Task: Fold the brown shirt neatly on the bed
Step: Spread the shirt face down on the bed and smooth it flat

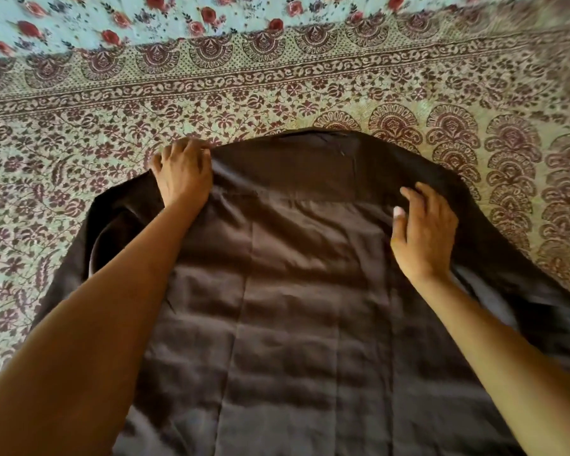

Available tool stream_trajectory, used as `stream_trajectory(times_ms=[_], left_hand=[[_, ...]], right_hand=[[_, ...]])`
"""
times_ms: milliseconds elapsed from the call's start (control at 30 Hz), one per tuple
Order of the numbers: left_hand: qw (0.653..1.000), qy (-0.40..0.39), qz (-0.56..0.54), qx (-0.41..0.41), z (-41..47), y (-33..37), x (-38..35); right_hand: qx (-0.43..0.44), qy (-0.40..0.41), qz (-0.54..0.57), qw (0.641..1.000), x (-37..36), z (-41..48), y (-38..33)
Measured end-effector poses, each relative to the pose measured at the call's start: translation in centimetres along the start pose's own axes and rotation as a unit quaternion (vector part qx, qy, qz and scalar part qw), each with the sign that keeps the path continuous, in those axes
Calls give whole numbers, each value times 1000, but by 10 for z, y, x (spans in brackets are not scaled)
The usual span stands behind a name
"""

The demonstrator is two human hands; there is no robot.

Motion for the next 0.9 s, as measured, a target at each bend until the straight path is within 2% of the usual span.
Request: stream_trajectory(times_ms=[67,167,300,400,567,700,800,900], left_hand=[[999,-24,-33,-3,16,19,-1],[994,-85,-66,-7,40,41,-11],[985,-163,11,-63,53,65,-24],[973,-181,56,-130,55,64,-29],[987,-58,59,-135,64,71,-10],[989,-72,77,-106,65,71,-28],[994,-22,76,-69,58,60,-32],[995,78,31,-47,26,58,-24]], right_hand=[[-29,-19,12,999,2,36,7],[-51,-90,30,994,-4,81,5],[-21,-166,33,985,-10,121,-10],[-43,-150,44,987,-1,133,-12],[-36,-20,-30,999,15,131,-16],[-59,-2,-39,998,4,128,-9],[-55,11,-21,998,-3,119,-2],[22,62,4,998,-5,93,-12]])
Point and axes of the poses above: each hand's wrist, its own z-axis towards the middle knuckle, its own x-axis out of the back of the hand, y = z × x, the point moved 6 cm from there along z, towards the middle knuckle, and after that the axes turned 15 degrees about -y, right-handed, at the moved point
